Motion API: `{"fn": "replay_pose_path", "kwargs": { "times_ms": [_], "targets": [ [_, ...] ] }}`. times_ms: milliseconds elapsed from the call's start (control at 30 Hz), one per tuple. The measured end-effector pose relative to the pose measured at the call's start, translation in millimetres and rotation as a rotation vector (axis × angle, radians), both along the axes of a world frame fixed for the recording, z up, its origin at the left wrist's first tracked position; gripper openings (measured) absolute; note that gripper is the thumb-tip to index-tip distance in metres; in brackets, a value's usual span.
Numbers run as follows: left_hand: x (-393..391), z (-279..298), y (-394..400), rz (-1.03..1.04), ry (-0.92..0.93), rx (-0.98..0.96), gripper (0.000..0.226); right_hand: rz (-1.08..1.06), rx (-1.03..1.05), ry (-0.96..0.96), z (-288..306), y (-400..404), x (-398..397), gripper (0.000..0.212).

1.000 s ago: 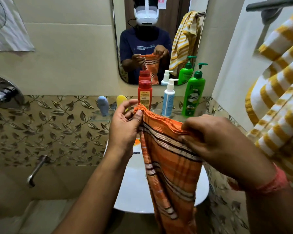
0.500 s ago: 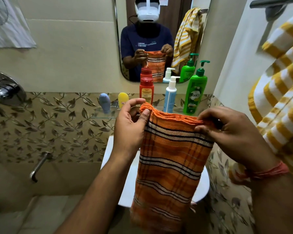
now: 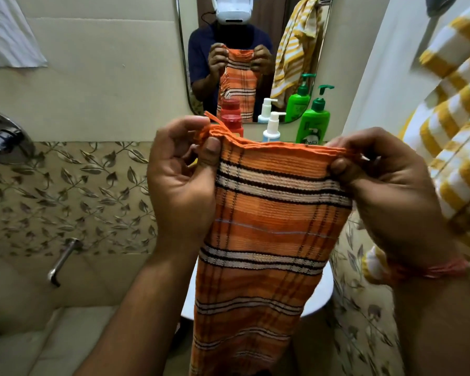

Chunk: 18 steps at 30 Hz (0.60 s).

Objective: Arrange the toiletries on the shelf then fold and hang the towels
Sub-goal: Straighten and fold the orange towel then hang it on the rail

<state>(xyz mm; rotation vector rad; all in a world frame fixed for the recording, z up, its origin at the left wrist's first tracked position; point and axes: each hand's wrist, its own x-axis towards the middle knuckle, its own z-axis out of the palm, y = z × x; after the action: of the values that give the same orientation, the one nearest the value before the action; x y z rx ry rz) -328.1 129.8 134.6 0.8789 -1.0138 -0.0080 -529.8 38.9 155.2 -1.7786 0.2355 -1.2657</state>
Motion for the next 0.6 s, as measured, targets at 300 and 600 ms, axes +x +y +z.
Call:
{"fn": "replay_pose_path", "kwargs": {
  "times_ms": [300, 600],
  "targets": [
    [10, 41, -1, -0.008, -0.047, -0.146, 0.019, -0.062, -0.024, -0.222, 32, 2, 22, 0.010],
    [32, 70, -31, 0.015, 0.140, -0.077, 0.015, -0.206, -0.138, -0.095, 71, -35, 49, 0.017]
  ]
}}
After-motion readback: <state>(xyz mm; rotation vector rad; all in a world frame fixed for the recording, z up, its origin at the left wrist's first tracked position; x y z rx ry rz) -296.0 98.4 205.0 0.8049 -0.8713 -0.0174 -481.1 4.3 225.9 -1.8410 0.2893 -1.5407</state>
